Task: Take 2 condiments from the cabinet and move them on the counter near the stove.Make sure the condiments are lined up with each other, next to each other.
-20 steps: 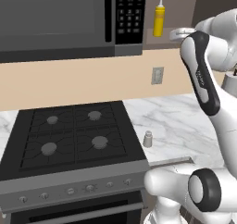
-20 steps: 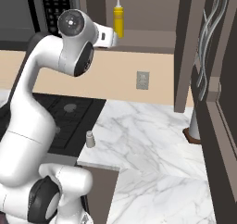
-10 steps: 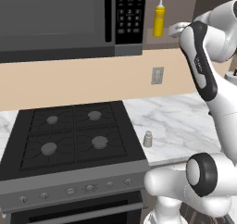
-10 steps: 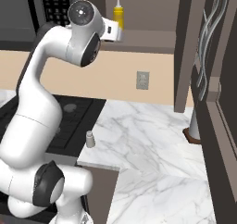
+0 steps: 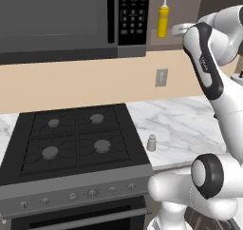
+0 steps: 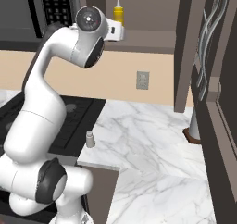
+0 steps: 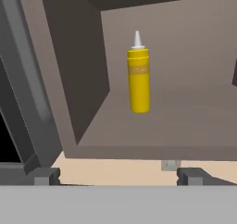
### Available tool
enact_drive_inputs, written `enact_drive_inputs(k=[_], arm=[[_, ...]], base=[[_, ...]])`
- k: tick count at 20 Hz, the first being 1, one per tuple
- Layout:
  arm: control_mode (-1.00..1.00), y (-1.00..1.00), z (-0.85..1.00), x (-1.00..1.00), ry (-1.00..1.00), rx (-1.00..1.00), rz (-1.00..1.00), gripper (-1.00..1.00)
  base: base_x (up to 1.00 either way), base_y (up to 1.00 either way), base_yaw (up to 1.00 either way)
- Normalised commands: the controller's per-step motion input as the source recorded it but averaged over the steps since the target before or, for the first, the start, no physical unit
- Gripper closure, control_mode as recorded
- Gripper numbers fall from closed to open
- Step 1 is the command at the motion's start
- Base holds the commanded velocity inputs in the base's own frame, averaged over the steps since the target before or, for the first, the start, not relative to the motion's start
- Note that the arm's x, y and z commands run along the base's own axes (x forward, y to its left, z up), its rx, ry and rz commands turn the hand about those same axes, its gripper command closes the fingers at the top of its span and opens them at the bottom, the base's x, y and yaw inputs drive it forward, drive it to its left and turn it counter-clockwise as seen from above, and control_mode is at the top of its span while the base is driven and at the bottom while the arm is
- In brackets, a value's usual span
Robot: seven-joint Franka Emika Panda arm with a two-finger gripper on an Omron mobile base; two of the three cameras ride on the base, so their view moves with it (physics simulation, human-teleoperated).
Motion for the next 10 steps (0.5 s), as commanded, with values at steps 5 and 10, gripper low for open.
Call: enact_drive_inputs(k=[5, 10], arm=[[-1.0, 0.0, 0.0, 0.23, 0.0, 0.0, 0.04, -1.0], [-1.0, 0.0, 0.0, 0.27, 0.0, 0.0, 0.04, -1.0]], base=[[0.0, 0.0, 0.0], [0.0, 0.0, 0.0]])
